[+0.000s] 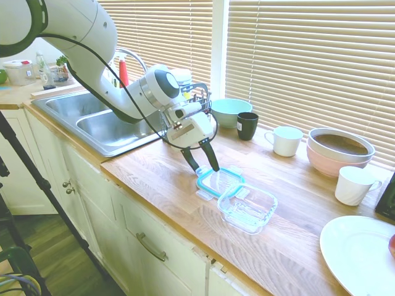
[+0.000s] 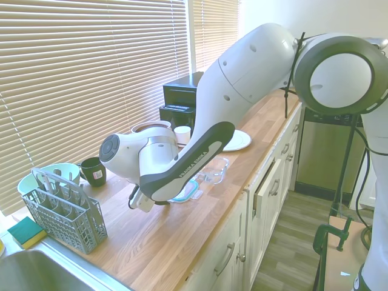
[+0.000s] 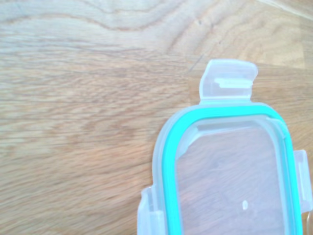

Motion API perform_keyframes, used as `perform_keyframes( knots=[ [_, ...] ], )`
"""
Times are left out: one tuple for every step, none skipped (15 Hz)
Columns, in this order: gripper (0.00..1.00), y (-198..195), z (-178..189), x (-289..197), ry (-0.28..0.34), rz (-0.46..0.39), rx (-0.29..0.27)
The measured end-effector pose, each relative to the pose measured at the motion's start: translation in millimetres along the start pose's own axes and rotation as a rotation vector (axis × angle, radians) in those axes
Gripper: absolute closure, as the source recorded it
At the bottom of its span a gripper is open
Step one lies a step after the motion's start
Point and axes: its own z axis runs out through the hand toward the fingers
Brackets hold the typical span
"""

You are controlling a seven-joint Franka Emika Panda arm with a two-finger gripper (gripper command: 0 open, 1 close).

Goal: Cover the lid of the food container

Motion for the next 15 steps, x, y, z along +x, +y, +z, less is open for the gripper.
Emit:
perform_keyframes(
  knots=[
    [1.0,-0.5,-0.2,-0.1,0.0,-0.001,-0.003],
    [1.0,-1.4,-0.3,0.1,0.001,-0.002,-0.007],
    [1.0,-2.3,-0.4,-0.1,0.002,-0.004,-0.011],
    [1.0,-2.8,-0.3,0.1,0.001,-0.005,-0.014],
    [1.0,-3.1,-0.4,0.1,0.001,-0.007,-0.015],
    [1.0,-3.2,-0.4,-0.1,0.001,-0.009,-0.015],
    [1.0,-3.5,0.1,-0.5,-0.001,-0.012,-0.016],
    [1.0,-4.3,0.8,-1.3,-0.004,-0.018,-0.016],
    [1.0,-5.4,1.2,-2.2,-0.005,-0.023,-0.016],
    [1.0,-6.3,2.1,-3.1,-0.006,-0.029,-0.017],
    [1.0,-6.9,2.9,-3.6,-0.007,-0.033,-0.018],
    [1.0,-7.5,4.0,-4.4,-0.008,-0.036,-0.02],
    [1.0,-8.1,5.0,-5.1,-0.008,-0.039,-0.021],
    [1.0,-8.5,6.1,-5.8,-0.009,-0.041,-0.022],
    [1.0,-8.8,7.2,-6.3,-0.01,-0.044,-0.023]
  ],
)
